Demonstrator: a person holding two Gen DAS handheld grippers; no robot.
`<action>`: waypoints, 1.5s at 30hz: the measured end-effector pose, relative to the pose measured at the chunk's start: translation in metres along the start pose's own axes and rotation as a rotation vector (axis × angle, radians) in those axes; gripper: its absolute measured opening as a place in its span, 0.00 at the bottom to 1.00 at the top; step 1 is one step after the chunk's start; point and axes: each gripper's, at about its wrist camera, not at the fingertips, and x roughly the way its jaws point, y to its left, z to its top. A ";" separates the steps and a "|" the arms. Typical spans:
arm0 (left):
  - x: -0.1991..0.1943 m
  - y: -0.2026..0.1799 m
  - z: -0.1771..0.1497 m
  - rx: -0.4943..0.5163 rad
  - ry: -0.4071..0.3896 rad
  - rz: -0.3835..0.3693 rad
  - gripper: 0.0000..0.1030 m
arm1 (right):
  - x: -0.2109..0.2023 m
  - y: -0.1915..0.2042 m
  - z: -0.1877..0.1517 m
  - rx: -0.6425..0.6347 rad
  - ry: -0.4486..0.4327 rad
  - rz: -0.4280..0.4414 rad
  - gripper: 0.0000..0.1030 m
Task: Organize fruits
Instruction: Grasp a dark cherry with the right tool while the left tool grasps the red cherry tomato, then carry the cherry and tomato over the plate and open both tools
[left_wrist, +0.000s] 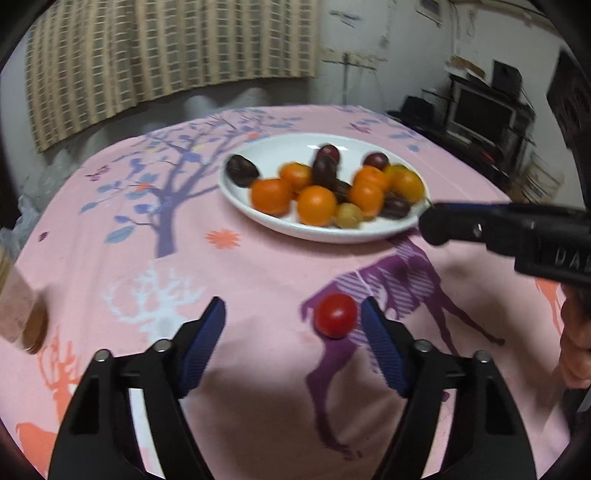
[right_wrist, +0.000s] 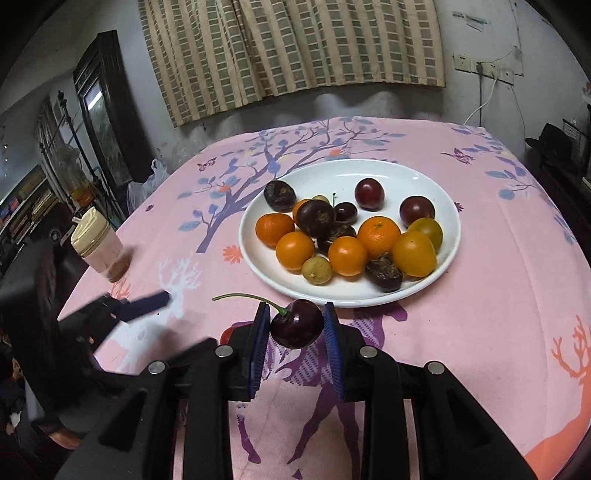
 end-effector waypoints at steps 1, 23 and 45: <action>0.004 -0.003 0.000 0.009 0.008 -0.009 0.66 | 0.000 0.000 0.000 0.001 0.001 0.003 0.29; -0.004 0.006 0.038 -0.056 -0.035 -0.134 0.28 | -0.010 -0.007 0.014 0.016 -0.105 -0.047 0.29; 0.108 0.030 0.158 -0.114 -0.006 0.030 0.80 | 0.072 -0.073 0.096 0.109 -0.079 -0.127 0.56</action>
